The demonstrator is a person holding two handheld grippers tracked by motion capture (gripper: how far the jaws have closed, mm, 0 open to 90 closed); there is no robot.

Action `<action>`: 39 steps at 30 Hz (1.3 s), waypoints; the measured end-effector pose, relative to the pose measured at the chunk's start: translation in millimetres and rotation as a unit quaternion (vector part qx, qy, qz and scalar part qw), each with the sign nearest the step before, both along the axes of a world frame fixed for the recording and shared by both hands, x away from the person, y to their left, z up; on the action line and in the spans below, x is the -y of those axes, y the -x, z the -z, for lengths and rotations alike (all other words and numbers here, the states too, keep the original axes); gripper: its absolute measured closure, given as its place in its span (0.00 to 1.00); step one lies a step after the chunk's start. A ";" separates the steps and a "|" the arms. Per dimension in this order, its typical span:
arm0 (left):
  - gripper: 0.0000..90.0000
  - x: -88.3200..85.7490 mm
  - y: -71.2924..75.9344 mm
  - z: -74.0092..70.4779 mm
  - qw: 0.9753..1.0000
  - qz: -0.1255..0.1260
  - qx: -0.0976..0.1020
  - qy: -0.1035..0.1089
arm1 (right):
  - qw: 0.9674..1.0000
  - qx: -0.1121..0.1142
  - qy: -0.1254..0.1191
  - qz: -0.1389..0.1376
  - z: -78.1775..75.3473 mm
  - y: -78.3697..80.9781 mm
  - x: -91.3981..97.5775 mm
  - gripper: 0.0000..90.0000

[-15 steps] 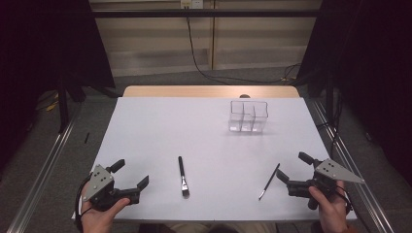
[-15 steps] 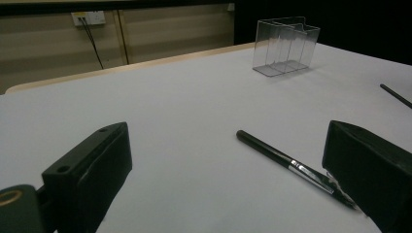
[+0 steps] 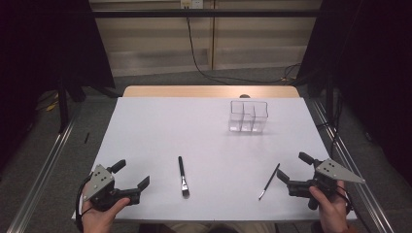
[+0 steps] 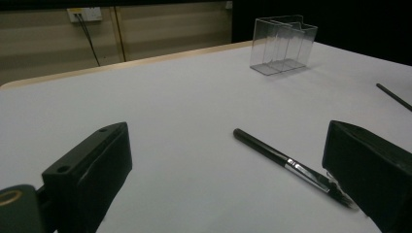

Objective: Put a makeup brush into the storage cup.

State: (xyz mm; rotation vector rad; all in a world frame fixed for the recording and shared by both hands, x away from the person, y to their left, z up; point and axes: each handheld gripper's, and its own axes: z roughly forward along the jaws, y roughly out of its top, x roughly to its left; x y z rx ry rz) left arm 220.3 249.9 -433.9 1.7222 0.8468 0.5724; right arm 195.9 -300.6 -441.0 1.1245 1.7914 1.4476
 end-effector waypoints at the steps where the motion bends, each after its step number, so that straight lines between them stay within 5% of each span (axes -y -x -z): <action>1: 0.04 0.8 0.2 -0.4 1.000 0.004 -0.003 0.001 | 1.000 -0.001 -0.001 0.001 -0.3 0.2 -0.1 0.00; 17: 0.04 12.0 -8.5 -3.6 1.000 0.024 -0.014 0.001 | 1.000 -0.003 0.003 -0.012 -0.9 0.2 -5.4 0.00; 39: 0.04 51.1 -41.6 -7.0 0.996 0.075 -0.039 -0.020 | 1.000 -0.007 0.004 -0.015 0.4 -1.2 -6.4 0.00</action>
